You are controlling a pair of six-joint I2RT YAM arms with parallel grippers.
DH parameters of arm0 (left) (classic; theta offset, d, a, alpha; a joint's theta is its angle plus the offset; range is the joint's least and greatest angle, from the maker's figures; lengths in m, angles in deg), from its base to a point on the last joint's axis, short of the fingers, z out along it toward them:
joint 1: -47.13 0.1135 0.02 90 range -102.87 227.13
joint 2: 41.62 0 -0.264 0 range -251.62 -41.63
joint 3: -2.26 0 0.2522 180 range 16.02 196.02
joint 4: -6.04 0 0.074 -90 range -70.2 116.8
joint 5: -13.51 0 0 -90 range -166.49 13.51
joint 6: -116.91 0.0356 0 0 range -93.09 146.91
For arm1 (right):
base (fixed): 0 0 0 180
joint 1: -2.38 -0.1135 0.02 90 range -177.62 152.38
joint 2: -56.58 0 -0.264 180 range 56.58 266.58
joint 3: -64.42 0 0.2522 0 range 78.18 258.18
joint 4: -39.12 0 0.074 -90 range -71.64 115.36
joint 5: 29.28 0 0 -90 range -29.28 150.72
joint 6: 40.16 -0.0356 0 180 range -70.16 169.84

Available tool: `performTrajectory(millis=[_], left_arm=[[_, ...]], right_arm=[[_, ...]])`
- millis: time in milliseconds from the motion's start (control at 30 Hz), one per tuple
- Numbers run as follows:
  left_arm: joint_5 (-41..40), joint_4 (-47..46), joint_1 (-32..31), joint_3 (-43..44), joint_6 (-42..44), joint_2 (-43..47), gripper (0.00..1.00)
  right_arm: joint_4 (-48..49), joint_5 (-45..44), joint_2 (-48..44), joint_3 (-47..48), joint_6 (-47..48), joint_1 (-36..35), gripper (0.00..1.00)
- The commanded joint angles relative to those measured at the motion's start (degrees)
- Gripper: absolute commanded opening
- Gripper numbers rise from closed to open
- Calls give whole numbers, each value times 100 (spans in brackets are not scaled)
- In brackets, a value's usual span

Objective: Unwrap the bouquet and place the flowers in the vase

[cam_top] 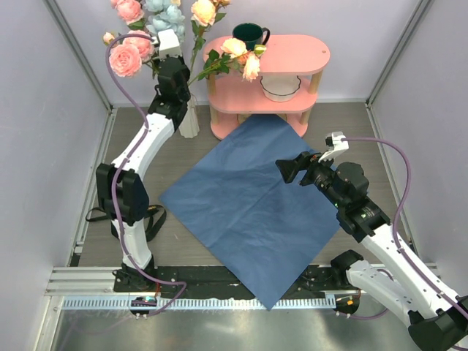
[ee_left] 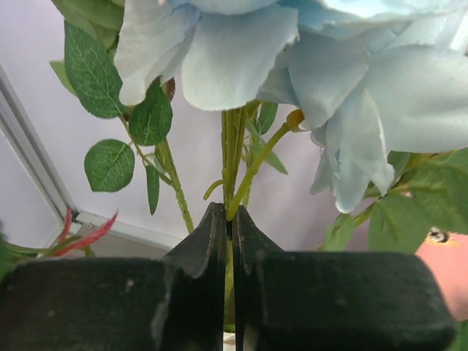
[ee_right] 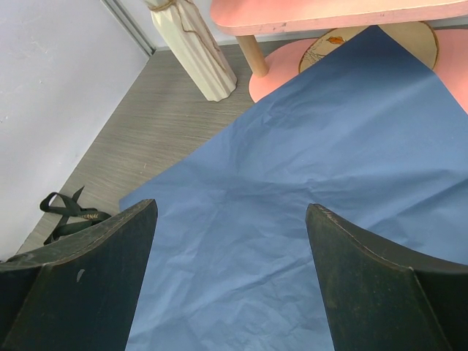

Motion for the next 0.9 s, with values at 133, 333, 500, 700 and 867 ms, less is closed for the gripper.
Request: performTrajectory(millis=[133,333,500,700,867], left_arm=[[-333,-323,24,-101,-321,-55,37],[-132,38,33,-435,-768,375,77],[369,502,33,-883,-1444,999,82],[1642,1118,24,-1445,-2438,2027,83],[3300,1628,24,-1937,-3247,2845,84]], right_arm=[[88,-60,-115,84,-81,-3,88],[70,11,-27,119,-160,-3,89],[44,72,52,154,-222,-3,89],[-193,90,342,251,-345,-3,89],[-615,-130,658,408,-231,-3,89]])
